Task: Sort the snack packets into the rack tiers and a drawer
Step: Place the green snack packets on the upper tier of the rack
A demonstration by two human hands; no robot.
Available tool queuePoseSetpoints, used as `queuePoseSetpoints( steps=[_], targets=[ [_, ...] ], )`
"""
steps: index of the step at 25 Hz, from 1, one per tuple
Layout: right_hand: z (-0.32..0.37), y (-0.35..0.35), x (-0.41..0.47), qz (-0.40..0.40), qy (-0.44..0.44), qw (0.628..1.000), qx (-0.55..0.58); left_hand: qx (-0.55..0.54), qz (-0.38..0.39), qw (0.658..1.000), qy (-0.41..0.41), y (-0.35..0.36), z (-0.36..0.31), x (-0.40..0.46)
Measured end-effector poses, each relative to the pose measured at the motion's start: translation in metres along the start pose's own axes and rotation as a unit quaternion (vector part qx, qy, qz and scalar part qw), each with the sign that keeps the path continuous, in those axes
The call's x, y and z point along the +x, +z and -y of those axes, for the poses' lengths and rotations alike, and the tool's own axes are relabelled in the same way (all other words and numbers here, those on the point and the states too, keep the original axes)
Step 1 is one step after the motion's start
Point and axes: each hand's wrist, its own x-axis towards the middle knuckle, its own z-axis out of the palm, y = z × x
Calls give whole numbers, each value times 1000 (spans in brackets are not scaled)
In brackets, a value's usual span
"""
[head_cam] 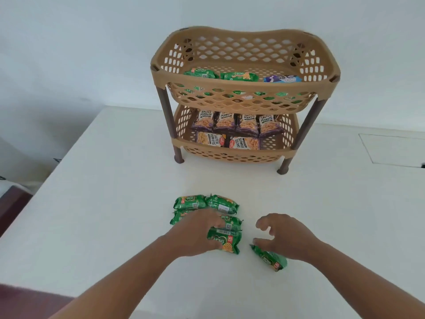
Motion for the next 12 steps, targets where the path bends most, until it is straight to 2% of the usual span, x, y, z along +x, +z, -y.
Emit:
queuePoseSetpoints(
  steps=[7,12],
  targets=[
    [-12,31,-19,44,-22,999,-20,117,-50,991,-31,36,-18,-21],
    [-20,38,-27,33,-27,998,35,144,-94,983,-62,58,-36,-29]
  ],
)
